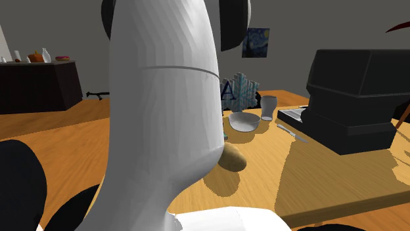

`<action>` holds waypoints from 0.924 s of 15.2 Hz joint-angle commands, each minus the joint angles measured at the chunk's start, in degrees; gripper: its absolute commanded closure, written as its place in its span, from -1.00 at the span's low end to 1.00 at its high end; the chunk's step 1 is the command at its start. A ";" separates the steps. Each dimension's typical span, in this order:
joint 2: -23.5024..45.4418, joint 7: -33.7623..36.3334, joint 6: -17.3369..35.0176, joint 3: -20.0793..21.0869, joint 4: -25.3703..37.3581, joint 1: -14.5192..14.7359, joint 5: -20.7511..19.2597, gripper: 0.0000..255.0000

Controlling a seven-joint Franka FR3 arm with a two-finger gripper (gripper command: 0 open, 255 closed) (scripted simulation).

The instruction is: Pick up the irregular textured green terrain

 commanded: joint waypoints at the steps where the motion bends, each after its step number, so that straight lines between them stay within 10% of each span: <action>1: 0.12 -0.01 0.07 0.01 0.07 -0.02 0.03 1.00; 14: -2.35 -0.12 -2.91 -0.25 0.62 0.25 -0.35 1.00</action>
